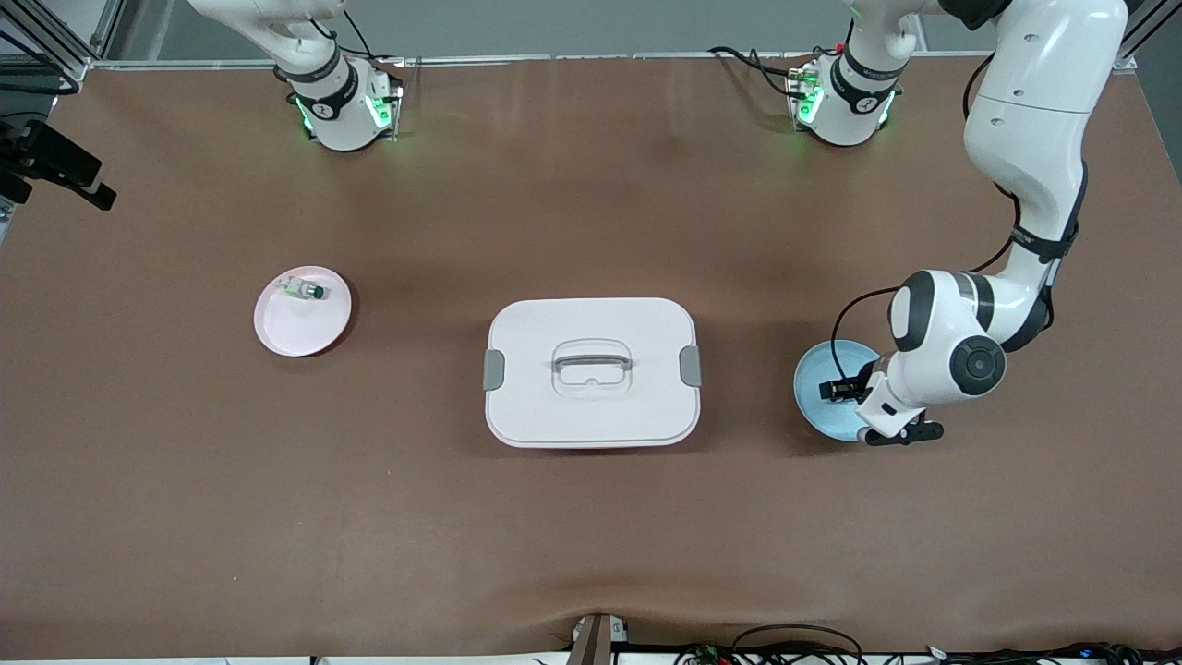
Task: Transfer orange switch to right arm and place
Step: 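Lift the orange switch off the blue plate with the left gripper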
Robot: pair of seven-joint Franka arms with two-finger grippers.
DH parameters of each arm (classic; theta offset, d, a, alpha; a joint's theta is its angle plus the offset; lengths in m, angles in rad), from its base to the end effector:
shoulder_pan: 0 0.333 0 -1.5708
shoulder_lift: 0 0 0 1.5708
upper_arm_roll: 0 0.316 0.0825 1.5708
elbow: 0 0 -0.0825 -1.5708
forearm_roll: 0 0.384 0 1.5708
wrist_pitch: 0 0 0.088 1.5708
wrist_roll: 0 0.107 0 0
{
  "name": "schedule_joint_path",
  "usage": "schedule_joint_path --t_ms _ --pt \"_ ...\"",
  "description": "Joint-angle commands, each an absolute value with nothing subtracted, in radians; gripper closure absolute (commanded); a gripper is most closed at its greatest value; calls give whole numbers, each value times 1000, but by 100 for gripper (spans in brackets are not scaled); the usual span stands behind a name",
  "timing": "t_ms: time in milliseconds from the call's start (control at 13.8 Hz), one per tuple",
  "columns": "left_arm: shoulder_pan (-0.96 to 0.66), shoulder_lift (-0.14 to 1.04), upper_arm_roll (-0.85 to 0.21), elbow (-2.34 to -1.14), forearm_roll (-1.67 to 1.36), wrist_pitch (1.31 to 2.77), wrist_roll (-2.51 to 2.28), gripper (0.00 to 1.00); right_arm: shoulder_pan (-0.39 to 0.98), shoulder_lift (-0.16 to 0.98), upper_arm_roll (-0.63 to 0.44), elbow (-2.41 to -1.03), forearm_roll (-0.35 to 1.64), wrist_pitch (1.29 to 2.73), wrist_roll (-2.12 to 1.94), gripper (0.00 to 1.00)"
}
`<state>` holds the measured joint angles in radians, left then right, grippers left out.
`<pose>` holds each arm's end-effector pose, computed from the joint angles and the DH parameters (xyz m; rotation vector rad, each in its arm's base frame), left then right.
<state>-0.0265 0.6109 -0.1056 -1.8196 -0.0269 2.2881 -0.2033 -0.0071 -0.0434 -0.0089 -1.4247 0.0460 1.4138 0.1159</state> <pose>0.6292 -0.0807 0.1910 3.0723 0.1615 -0.2329 0.5217 -0.0030 0.7017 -3.0880 0.1917 -0.0467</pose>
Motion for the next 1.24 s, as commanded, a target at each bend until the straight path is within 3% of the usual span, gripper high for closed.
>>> schedule_joint_path --t_ms 0,436,945,1163 --pt "-15 523 -118 -1824 -78 2185 -209 70 -6 -55 -3 -1424 43 1416 123 0" --pt "-23 361 -120 -1755 -221 1886 -316 70 -6 -55 -2 -1391 58 1344 120 0" --pt "-25 316 -169 -1551 -322 1613 -609 70 51 -55 -2 -1396 120 1319 135 0" --pt "-24 305 -204 -1496 -431 1566 -797 70 52 -55 -5 -1454 204 1376 138 0"
